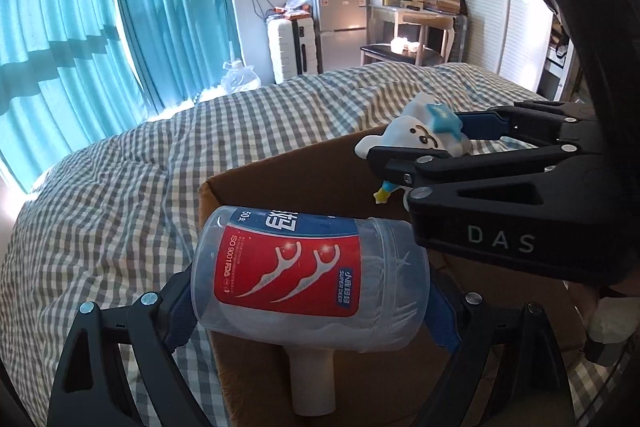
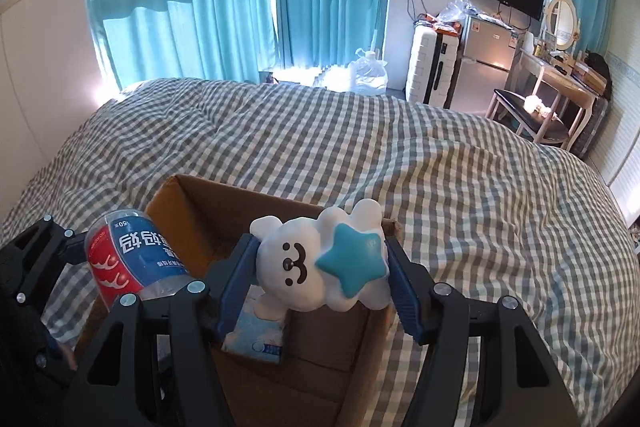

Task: Organize objects
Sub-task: 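Carry the floss jar into the box with the left tool while the right tool drops the plush toy in, then withdraw both tools from the box toward the earbud case and tape roll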

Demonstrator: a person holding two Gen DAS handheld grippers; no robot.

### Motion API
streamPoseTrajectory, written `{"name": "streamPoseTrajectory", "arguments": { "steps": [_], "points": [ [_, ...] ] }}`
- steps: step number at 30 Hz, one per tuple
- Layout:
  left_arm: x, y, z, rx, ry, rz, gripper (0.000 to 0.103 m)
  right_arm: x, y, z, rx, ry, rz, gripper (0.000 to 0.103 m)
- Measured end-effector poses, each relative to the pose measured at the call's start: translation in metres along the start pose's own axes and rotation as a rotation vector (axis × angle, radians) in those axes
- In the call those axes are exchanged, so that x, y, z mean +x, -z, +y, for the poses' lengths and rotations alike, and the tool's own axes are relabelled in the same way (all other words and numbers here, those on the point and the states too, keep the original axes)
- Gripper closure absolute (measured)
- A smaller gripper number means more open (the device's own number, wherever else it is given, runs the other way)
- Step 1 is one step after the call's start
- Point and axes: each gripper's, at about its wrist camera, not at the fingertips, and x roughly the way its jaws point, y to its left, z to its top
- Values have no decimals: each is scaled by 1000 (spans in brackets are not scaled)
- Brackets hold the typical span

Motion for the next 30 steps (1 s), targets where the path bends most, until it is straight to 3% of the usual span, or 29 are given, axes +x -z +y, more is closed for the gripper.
{"name": "streamPoseTrajectory", "arguments": {
  "steps": [6,9,11,12,23,30],
  "points": [
    [4,1,1,-12,67,8,10,1,1,1,9,-24,4,40],
    [-2,3,4,-27,65,-3,8,-7,2,-1,36,-41,-9,39],
    [-13,5,4,-33,75,-17,4,-19,1,-6,77,-65,-26,25],
    [-20,5,3,-34,76,-26,4,-26,0,-9,92,-70,-36,23],
    [-122,-6,1,-34,-39,-101,2,-160,-3,-2,62,15,-159,22],
    [-198,19,-2,-52,-93,-163,1,-248,23,22,5,38,-226,22]
  ]
}}
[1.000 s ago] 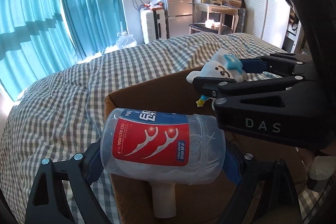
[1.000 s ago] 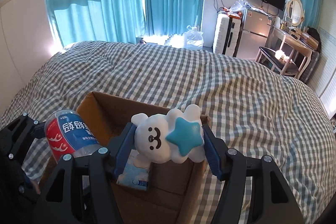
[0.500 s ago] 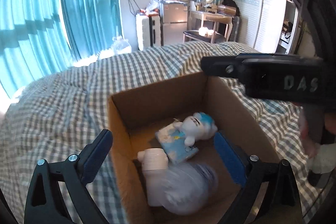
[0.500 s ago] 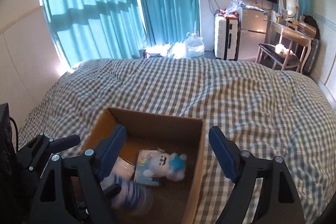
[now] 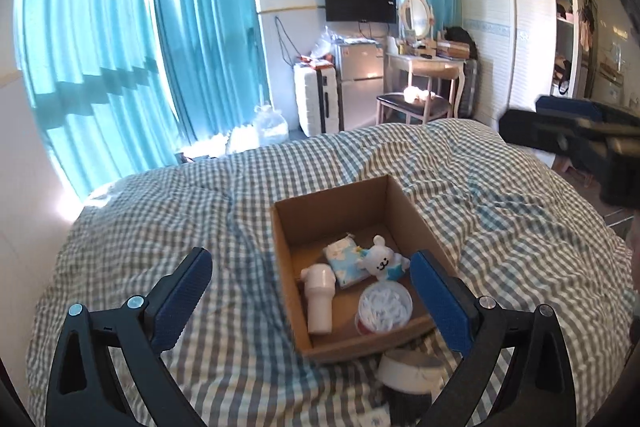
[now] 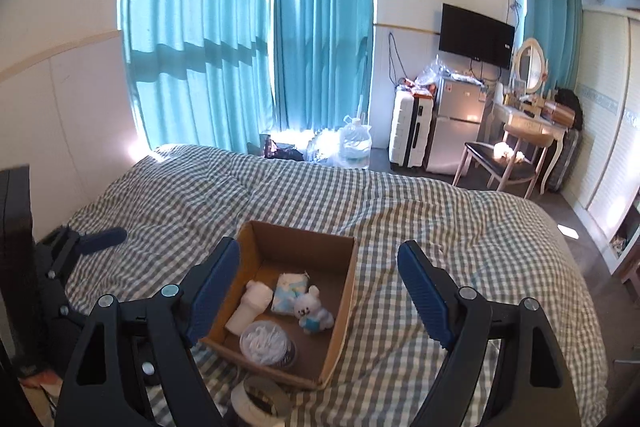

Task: Organize objects
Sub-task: 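Withdraw both tools from the box toward the earbud case and tape roll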

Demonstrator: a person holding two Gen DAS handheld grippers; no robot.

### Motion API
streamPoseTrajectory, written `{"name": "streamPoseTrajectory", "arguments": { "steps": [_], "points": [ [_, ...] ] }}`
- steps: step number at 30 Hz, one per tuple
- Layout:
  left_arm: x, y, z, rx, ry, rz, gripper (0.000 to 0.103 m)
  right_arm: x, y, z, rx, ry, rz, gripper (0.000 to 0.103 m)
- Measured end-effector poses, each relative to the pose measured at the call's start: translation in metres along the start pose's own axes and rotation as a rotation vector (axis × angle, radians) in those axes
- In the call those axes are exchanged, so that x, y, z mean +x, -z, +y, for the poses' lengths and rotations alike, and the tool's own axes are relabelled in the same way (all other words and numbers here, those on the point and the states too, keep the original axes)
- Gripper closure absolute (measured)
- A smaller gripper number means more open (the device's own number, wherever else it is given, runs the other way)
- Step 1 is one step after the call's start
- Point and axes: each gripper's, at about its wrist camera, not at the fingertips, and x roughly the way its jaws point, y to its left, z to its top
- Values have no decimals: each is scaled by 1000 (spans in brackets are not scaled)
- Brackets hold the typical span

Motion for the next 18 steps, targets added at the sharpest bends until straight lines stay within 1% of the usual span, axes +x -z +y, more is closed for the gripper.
{"name": "streamPoseTrajectory", "arguments": {
  "steps": [5,7,10,14,18],
  "points": [
    [-39,25,-1,-34,-15,-29,1,-45,34,15,-41,1,-17,22],
    [-48,40,-1,-49,-16,-23,1,-56,49,18,-42,-10,-14,22],
    [-52,62,-2,-64,-30,-4,1,-65,76,21,-47,4,-3,22],
    [-41,92,-5,-81,-41,49,1,-59,108,15,-12,-22,39,22],
    [-22,118,-13,-83,-48,97,1,-32,141,14,15,-49,110,22]
  ]
}}
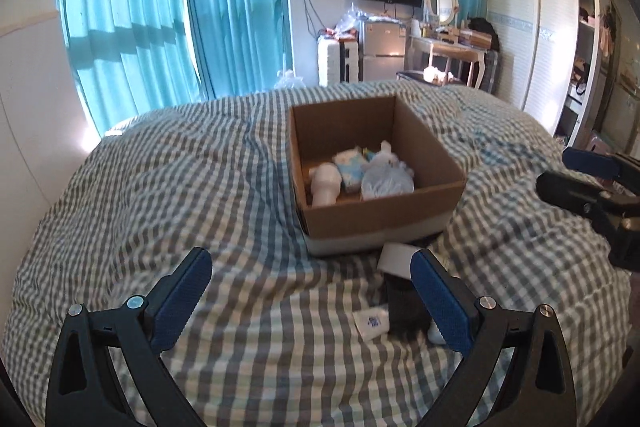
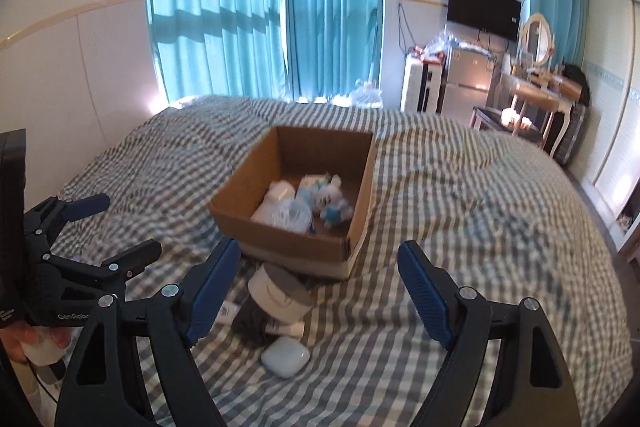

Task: Organize objects
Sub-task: 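Withdraw both tools from the box toward the earbud case and tape roll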

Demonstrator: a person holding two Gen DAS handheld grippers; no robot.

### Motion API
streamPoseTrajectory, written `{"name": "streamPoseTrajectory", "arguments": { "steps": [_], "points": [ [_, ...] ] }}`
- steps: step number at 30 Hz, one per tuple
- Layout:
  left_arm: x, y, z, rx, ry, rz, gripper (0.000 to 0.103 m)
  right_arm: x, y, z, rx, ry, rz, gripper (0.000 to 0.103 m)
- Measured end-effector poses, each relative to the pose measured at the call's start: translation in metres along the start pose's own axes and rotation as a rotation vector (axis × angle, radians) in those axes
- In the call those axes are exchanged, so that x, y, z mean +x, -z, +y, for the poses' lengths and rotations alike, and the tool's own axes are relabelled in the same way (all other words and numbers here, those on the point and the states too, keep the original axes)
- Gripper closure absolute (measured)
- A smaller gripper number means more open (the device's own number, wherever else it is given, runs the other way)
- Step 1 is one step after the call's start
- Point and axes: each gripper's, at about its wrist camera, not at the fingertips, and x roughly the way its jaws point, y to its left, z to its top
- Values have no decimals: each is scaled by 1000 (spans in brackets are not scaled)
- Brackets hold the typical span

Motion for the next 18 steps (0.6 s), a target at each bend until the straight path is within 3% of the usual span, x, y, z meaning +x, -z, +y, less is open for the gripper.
{"name": "streamPoseTrajectory", "arguments": {
  "steps": [10,18],
  "points": [
    [50,46,-13,20,24,134,1,89,77,6,-11,-52,249,22],
    [61,56,6,-76,33,196,1,109,93,33,-139,-40,342,22]
  ]
}}
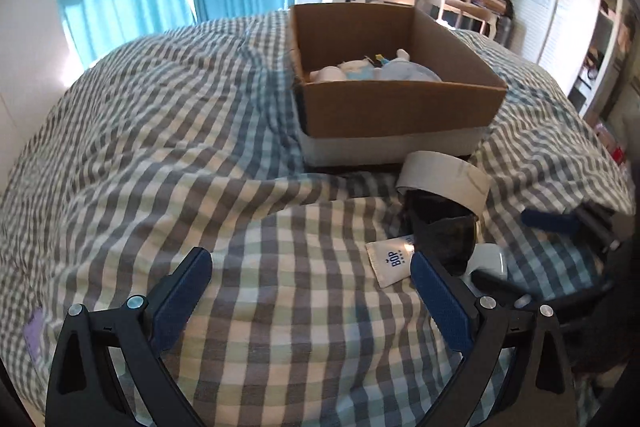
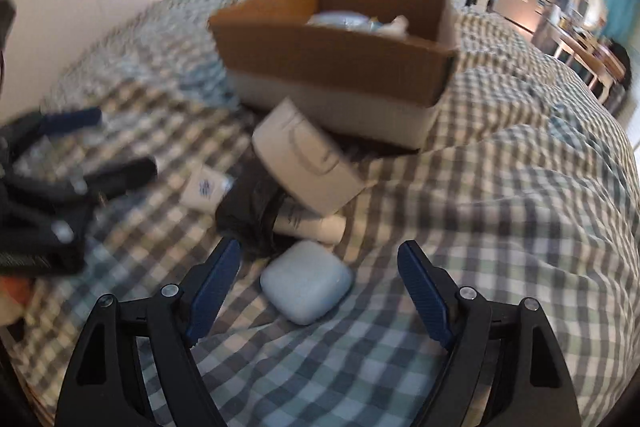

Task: Organize objects
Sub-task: 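Withdraw both tools from the box toward the earbud case and tape roll, then grasp the white earbud case with the right tool while the left tool grasps the tape roll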

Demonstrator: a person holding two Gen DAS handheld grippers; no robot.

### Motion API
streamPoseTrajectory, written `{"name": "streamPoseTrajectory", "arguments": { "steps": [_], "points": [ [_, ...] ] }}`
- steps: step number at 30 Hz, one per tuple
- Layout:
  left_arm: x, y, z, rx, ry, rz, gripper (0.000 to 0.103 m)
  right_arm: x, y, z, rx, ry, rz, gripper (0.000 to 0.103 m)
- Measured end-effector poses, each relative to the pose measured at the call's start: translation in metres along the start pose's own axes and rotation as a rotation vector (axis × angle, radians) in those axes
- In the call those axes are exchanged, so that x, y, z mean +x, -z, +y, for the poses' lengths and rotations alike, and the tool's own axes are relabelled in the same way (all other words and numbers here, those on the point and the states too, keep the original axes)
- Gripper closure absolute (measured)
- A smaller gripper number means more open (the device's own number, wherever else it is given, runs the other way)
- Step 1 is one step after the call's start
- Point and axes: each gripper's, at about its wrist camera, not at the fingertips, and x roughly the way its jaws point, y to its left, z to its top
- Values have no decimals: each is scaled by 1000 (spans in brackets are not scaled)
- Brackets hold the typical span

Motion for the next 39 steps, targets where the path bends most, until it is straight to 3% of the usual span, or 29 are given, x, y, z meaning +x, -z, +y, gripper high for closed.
{"name": "streamPoseTrajectory", "arguments": {
  "steps": [3,7,12,18,22,24,30,39],
  "points": [
    [-2,1,4,-21,11,-4,1,18,3,14,-64,23,68,25],
    [-1,3,5,-25,6,5,1,28,7,19,-90,28,113,44],
    [3,2,4,-17,-1,19,1,22,13,15,-67,39,105,44],
    [6,-1,-8,30,-24,26,1,-25,14,-11,43,15,-16,45],
    [6,-11,-33,101,16,8,1,-55,4,-40,91,51,-74,45],
    [7,-18,-46,122,43,-5,1,-53,-19,-52,109,76,-86,45],
    [27,-36,-87,214,87,-10,1,-52,-25,-84,150,111,-85,45],
    [78,-49,-104,227,117,80,1,-30,-9,-98,212,19,-59,45]
  ]
}}
